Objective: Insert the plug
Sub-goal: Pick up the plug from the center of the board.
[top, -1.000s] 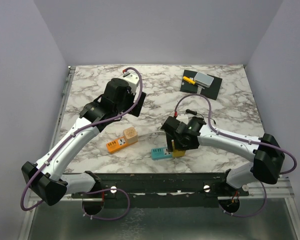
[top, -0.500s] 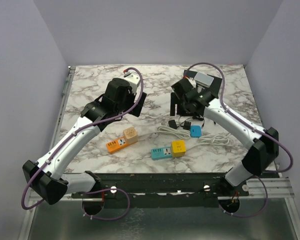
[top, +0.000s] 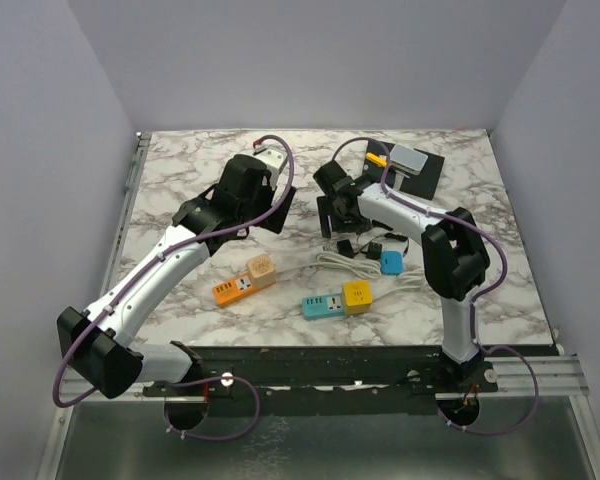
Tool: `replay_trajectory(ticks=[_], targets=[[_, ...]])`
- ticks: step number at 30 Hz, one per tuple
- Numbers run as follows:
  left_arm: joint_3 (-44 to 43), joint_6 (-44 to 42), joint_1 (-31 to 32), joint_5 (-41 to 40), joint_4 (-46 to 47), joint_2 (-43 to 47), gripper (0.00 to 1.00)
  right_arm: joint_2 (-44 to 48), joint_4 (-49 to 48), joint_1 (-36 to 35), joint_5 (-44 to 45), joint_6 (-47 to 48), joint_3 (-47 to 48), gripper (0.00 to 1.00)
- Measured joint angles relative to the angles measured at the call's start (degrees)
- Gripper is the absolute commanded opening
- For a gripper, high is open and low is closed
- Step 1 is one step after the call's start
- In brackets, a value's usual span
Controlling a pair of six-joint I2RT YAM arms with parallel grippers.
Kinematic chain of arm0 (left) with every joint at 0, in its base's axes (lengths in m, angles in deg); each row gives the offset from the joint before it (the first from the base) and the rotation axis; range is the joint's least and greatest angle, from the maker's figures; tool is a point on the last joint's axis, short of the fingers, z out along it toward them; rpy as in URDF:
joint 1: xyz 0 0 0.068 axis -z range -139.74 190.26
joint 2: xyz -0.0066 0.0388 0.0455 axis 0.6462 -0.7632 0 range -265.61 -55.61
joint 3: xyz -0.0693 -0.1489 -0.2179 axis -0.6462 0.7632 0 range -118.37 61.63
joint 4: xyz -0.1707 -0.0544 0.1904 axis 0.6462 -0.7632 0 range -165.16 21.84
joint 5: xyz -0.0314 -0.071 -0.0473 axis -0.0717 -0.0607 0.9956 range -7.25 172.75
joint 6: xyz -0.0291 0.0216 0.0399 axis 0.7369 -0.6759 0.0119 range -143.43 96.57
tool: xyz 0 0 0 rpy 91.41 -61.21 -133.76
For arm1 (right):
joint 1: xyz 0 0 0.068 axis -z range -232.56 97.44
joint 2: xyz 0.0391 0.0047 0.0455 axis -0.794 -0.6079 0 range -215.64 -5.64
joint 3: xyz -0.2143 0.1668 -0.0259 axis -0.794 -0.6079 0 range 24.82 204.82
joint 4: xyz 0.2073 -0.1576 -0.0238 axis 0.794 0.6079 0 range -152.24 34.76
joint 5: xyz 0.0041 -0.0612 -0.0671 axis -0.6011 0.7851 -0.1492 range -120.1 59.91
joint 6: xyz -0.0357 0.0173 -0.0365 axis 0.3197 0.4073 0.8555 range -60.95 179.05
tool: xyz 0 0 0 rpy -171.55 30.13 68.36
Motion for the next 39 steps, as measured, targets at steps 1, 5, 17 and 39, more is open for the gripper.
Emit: replay_trajectory(ticks=[1,5,17,39], targets=[[0.00,0.02,-0.02,0.00,0.00,0.00,0.99,0.00,-0.02,0.00,-0.09,0.11,-0.46,0.74],[0.00,0.33,-0.04,0.00,0.00,0.02,0.99,-0.09,-0.81,0.00,-0.87,0.76,-0.79,0.62],[-0.33,0.83,-0.28,-0.37,-0.17,0.09,0.99,-1.88,-2.34,0.00,-3.34,1.16,-4.52,0.51],[-2.32,1.25,-0.33,-2.03,-0.81,3.37,0.99,-0.52,-1.49,0.02,-4.98,6.58,25.11,0.16]])
